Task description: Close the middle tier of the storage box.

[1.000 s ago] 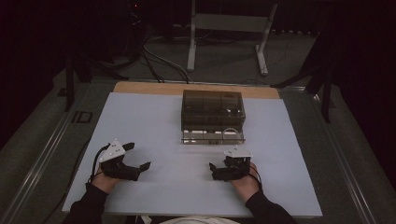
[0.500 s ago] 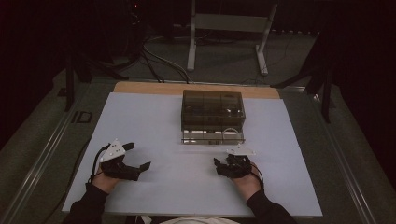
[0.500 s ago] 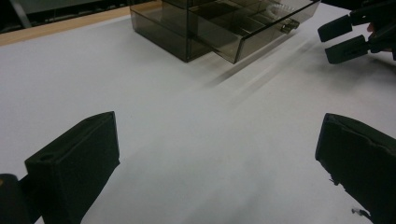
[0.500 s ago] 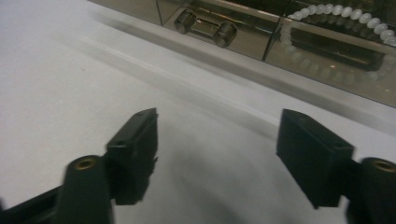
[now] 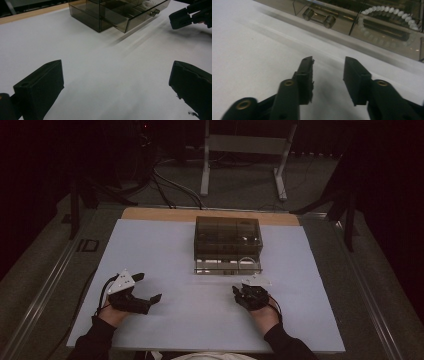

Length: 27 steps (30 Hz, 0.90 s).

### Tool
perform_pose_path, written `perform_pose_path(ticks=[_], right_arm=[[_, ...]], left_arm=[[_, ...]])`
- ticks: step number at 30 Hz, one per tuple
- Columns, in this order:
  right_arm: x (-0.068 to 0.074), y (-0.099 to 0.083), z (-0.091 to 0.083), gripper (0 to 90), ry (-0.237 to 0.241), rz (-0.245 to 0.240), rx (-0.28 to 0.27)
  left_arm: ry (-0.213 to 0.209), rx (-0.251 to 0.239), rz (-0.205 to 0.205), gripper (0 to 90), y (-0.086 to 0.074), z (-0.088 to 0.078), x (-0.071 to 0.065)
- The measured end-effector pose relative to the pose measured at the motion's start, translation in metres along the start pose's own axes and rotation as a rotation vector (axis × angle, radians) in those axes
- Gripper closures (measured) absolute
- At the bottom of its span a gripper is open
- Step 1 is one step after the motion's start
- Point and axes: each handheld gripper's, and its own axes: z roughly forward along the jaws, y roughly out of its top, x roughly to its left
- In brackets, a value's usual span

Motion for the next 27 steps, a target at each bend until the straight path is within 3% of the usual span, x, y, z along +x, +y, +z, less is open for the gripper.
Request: perform_pose_path(ticks=[4, 15, 22, 27], right_arm=[[0.001, 0.005, -0.002, 73.7, -0.016, -0.005, -0.016], [-0.005, 0.012, -0.005, 89.7, -0.020, 0.017, -0.036], [-0.005, 0.017, -0.007, 90.0, -0.025, 0.006, -0.067], [-0.004, 0.020, -0.007, 90.0, -0.033, -0.029, -0.093]], left_arm=[[0.000, 0.006, 0.005, 1.0, 0.000, 0.001, 0.000], [-0.003, 0.005, 0.007, 1.0, 0.000, 0.000, 0.000], [-0.003, 0.008, 0.007, 1.0, 0.000, 0.000, 0.000], [-0.006, 0.008, 0.008, 1.0, 0.000, 0.001, 0.000]])
